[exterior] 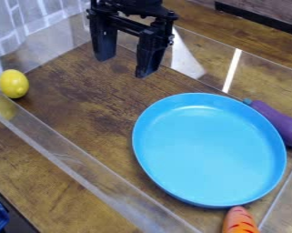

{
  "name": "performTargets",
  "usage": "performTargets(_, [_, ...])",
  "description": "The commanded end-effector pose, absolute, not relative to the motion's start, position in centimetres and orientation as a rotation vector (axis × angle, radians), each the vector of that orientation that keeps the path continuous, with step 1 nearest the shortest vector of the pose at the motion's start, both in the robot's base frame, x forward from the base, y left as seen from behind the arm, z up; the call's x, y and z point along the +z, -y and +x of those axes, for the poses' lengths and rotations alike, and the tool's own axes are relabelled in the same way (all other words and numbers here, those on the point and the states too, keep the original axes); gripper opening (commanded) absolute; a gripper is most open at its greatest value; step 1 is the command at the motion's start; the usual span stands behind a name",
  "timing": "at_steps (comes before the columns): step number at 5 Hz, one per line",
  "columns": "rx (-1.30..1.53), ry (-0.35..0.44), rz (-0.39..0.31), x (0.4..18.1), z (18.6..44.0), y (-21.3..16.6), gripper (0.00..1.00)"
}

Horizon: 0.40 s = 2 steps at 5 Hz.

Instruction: Remove the carrot from the blue tray and put it on the table

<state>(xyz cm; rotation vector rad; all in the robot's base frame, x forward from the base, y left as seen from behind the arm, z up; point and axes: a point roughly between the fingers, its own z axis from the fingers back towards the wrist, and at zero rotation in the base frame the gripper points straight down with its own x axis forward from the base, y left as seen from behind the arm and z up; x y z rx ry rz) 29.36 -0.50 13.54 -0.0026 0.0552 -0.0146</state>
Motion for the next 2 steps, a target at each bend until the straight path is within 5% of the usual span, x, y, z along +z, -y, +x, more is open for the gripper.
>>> performTargets(1, [-0.022, -0.065, -0.003, 13.49, 30.57, 0.04, 1.00])
performTargets(2, [0.007, -0.060, -0.001, 13.03, 31.11, -0.57, 1.00])
